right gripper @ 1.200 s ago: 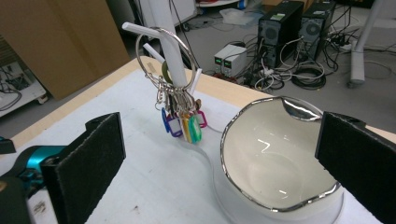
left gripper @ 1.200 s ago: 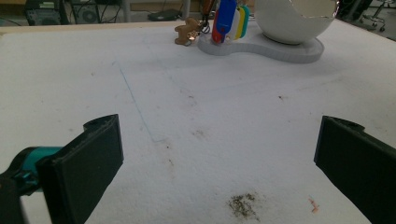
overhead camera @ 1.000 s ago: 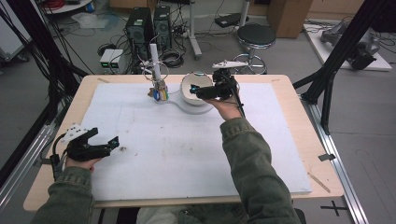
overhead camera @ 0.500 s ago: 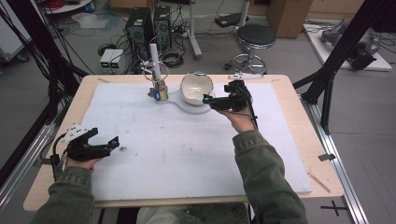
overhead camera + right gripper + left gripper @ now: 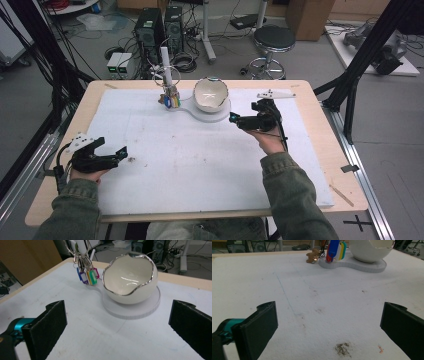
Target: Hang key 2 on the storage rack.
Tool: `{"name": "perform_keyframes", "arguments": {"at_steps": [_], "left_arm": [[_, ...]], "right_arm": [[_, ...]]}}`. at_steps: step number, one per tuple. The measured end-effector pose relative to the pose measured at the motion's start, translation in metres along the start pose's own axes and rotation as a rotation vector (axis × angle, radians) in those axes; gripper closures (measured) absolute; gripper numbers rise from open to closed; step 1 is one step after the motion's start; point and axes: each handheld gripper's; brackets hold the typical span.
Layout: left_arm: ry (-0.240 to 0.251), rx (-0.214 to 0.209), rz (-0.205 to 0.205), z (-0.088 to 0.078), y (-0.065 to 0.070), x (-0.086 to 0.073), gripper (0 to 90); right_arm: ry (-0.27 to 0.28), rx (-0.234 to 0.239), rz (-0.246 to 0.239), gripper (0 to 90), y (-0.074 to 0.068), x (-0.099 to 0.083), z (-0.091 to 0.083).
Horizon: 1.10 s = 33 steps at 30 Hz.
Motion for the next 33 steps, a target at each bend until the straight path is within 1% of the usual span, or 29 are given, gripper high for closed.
{"name": "perform_keyframes", "arguments": {"at_steps": [3,6,7,17,25,29,31,33], "left_arm": [[-0.001,0.003,-0.001,0.000,0.000,0.000,1.7],[0.001,0.003,-0.001,0.000,0.000,0.000,1.7],[-0.001,0.002,0.000,0.000,0.000,0.000,1.7],[-0.002,0.004,0.002,-0.001,0.000,0.000,1.7],[-0.005,0.009,0.004,-0.001,0.000,0.000,1.7],[-0.005,0.009,0.004,-0.001,0.000,0.000,1.7],[-0.005,0.007,0.004,-0.001,0.000,0.000,1.7],[-0.005,0.007,0.004,-0.001,0.000,0.000,1.7]], "right_arm": [[-0.003,0.002,0.017,0.7,0.004,-0.010,-0.004],[-0.008,-0.004,0.022,0.7,0.009,-0.019,-0.008],[-0.019,-0.009,0.025,0.7,0.010,-0.021,-0.009],[-0.036,-0.046,0.028,0.8,0.020,-0.044,-0.020],[-0.013,-0.105,0.038,0.7,0.028,-0.064,-0.034],[0.005,-0.149,0.040,0.7,0.032,-0.074,-0.042],[0.023,-0.175,0.042,0.7,0.034,-0.079,-0.046],[0.041,-0.200,0.056,0.7,0.035,-0.084,-0.050]]}}
Point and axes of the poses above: each handheld gripper's, and its own axes: z roughly forward along the jaws, x roughly out of its top, y roughly to its right, and after that the axes turned 1 degree about -x, right-handed
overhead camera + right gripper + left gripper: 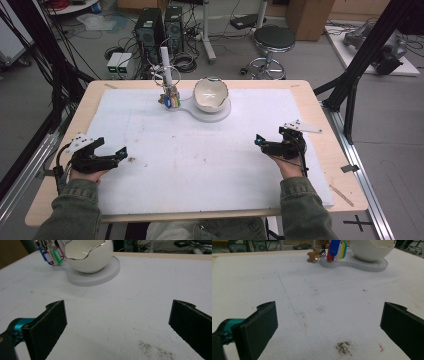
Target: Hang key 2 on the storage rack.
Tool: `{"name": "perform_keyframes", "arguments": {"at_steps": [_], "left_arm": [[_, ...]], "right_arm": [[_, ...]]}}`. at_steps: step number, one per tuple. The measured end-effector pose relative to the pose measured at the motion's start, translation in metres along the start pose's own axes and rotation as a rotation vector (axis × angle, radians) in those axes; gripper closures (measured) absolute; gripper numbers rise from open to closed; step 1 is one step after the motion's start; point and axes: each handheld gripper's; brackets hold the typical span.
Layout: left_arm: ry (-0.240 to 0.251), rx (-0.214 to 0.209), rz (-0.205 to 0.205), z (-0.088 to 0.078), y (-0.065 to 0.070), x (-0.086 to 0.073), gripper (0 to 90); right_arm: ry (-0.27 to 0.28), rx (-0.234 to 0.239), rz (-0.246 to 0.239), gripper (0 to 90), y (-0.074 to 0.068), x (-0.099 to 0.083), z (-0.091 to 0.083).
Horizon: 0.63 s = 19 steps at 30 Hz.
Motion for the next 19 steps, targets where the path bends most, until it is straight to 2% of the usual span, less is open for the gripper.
{"name": "perform_keyframes", "arguments": {"at_steps": [5,7,10,15,19], "left_arm": [[0.000,0.001,0.000,0.000,0.000,0.000,1.7],[-0.001,0.002,0.000,0.000,0.000,0.000,1.7],[-0.001,0.004,-0.002,0.000,0.000,0.000,1.7],[-0.002,-0.001,0.004,0.001,0.000,0.000,1.7],[-0.008,-0.003,0.005,0.003,-0.001,0.000,1.7]], "right_arm": [[0.031,-0.048,0.011,0.7,0.006,-0.009,-0.009],[0.045,-0.058,-0.005,0.7,0.008,-0.012,-0.012],[0.061,-0.119,-0.049,0.8,0.007,-0.022,-0.016],[0.074,-0.129,-0.025,0.7,0.011,-0.026,-0.019],[0.098,-0.133,-0.033,0.7,0.011,-0.026,-0.021]]}}
Point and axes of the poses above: each handheld gripper's, and its own axes: z roughly forward along the jaws, x roughly out of its top, y roughly to its right, and after that the axes turned 1 degree about -x, right-handed
